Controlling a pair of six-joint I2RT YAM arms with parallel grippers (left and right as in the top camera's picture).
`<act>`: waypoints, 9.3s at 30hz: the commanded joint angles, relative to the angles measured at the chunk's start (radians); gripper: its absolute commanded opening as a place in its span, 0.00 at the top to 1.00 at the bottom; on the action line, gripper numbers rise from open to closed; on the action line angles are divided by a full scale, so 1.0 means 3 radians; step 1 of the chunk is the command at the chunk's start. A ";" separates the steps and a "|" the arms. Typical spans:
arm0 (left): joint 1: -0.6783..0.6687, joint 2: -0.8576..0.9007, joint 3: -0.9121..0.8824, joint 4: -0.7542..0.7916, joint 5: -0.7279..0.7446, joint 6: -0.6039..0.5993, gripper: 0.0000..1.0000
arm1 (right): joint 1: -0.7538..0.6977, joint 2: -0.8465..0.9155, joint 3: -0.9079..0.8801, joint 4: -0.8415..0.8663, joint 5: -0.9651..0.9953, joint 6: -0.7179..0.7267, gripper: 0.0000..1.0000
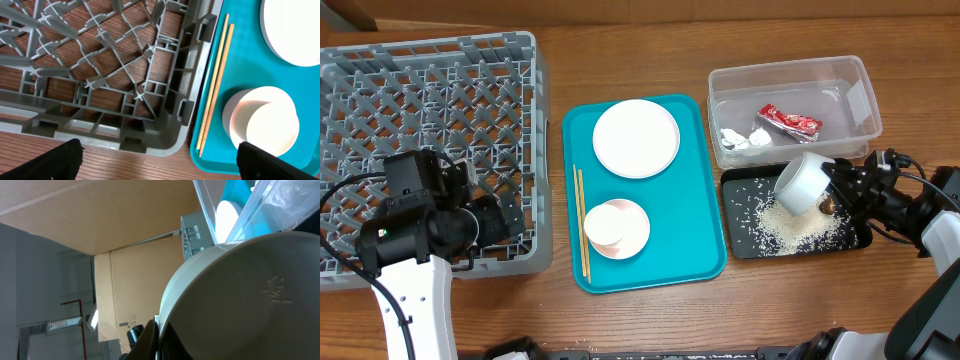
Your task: Sort waste into correct bins and load items into the dishwasher
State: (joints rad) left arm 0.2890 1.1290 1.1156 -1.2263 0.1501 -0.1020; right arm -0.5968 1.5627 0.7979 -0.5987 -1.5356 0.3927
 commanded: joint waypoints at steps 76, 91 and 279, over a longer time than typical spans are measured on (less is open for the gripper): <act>0.0018 -0.0010 0.0055 0.0014 0.0025 0.0001 0.00 | 0.1577 -0.0402 0.1479 -0.2082 0.3332 -0.1658 0.96; 0.0018 -0.0010 0.0055 0.0027 0.0025 -0.0010 0.00 | 0.3389 -0.0402 0.1706 -0.1321 0.4752 -0.1446 0.96; -0.0435 -0.0010 0.0055 0.0323 0.0076 -0.0261 0.00 | 0.4756 0.0965 0.1883 -0.1865 0.5667 -0.0132 0.65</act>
State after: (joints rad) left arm 0.1524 1.1290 1.1156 -1.1305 0.1818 -0.1665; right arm 0.8265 1.8599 1.3556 -1.1542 0.1318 0.3367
